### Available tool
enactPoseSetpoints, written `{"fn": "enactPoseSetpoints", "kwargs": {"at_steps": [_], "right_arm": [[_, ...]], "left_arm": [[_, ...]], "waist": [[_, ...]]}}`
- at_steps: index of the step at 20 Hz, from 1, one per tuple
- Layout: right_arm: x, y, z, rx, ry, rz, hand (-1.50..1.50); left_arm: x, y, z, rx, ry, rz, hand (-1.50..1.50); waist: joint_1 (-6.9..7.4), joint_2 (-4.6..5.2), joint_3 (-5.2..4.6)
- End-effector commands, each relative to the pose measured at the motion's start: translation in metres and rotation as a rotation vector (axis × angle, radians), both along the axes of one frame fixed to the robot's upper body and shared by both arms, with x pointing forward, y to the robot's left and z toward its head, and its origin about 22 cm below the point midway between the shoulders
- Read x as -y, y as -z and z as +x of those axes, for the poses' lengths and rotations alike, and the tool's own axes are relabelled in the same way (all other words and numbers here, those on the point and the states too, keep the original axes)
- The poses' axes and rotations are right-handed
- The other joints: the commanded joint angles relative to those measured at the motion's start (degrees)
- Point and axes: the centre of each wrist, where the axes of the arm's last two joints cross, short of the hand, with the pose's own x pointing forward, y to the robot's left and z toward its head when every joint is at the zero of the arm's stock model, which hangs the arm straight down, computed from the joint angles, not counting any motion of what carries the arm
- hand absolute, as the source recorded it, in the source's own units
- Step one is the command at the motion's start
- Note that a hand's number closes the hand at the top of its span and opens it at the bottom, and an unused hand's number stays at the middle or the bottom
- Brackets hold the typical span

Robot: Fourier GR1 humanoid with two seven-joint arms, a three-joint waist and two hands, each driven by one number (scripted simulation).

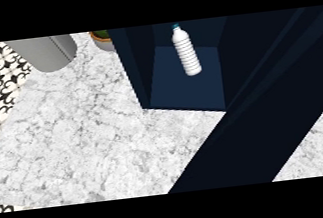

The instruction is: Pick up the bottled water, place it into the cabinet and close the cabinet

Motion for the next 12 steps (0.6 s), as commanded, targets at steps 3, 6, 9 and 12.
{"fn": "enactPoseSetpoints", "kwargs": {"at_steps": [3,6,9,12], "right_arm": [[-0.062,-0.027,0.034,-0.095,-0.056,0.019,1.50],[-0.078,-0.042,0.050,-0.182,0.002,-0.003,1.50],[-0.086,-0.048,0.073,-0.291,0.042,0.015,1.50],[-0.081,-0.039,0.108,-0.355,0.063,0.038,1.50]], "left_arm": [[-0.016,-0.005,-0.011,-0.002,-0.008,0.000,-1.50],[-0.028,0.003,-0.025,-0.008,-0.026,-0.023,-1.50],[-0.033,0.004,-0.036,-0.005,-0.042,-0.010,-1.50],[-0.041,-0.007,-0.044,-0.002,-0.070,-0.007,-1.50]], "waist": [[-0.34,-0.07,0.39],[-1.98,-0.33,0.41],[-3.56,-0.22,0.58],[-4.39,0.04,0.73]]}}
